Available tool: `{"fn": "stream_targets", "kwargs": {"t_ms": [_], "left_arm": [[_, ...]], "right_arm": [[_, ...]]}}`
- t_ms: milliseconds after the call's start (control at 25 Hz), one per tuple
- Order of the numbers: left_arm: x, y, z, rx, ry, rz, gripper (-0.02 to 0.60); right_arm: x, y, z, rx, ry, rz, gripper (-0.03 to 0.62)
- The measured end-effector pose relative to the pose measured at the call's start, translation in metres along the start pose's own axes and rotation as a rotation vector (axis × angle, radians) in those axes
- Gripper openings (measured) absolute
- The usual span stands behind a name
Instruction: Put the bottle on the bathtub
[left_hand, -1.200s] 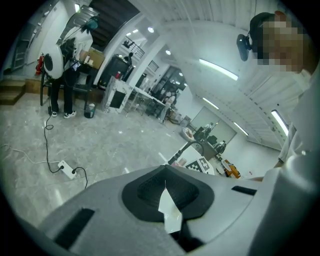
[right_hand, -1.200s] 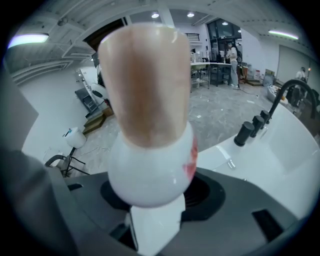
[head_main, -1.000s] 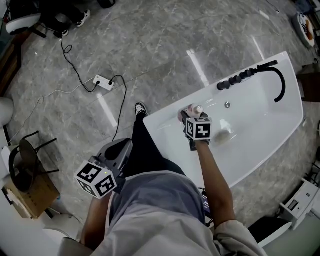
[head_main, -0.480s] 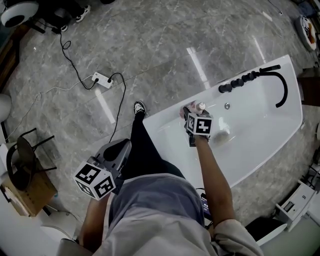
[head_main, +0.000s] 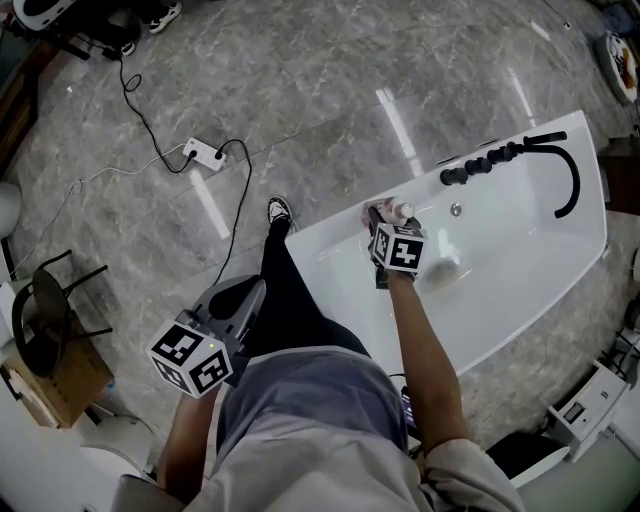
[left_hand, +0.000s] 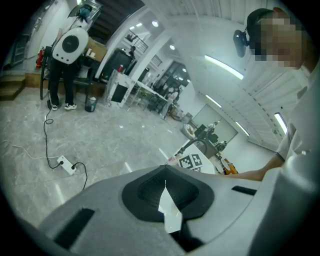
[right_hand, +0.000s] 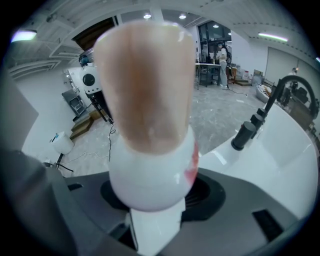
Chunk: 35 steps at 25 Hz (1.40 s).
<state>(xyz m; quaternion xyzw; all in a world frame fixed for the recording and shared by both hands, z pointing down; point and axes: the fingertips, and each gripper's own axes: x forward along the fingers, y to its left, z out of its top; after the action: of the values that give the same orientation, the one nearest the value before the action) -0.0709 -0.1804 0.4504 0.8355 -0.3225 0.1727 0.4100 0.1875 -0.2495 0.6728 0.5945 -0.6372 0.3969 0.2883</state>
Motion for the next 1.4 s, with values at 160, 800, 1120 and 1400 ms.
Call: {"fn": "stream_targets", "kwargs": {"t_ms": [160, 800, 1120, 1400], "left_arm": [[0.001, 0.000, 0.001, 0.002, 0.002, -0.005, 0.005], [0.002, -0.009, 0.002, -0.002, -0.019, -0.012, 0.005], [-0.004, -0.010, 0.000, -0.013, -0.037, -0.017, 0.005], [-0.007, -0.015, 0.002, -0.002, -0.054, -0.034, 0.005]], "right_arm": [[-0.002, 0.004, -0.004, -0.019, -0.005, -0.011, 0.222], [-0.005, 0.017, -0.021, 0.020, -0.009, -0.013, 0.229], [-0.008, 0.015, -0.032, 0.078, 0.018, -0.014, 0.245], [-0.020, 0.017, -0.037, 0.070, 0.011, -0.016, 0.249]]}}
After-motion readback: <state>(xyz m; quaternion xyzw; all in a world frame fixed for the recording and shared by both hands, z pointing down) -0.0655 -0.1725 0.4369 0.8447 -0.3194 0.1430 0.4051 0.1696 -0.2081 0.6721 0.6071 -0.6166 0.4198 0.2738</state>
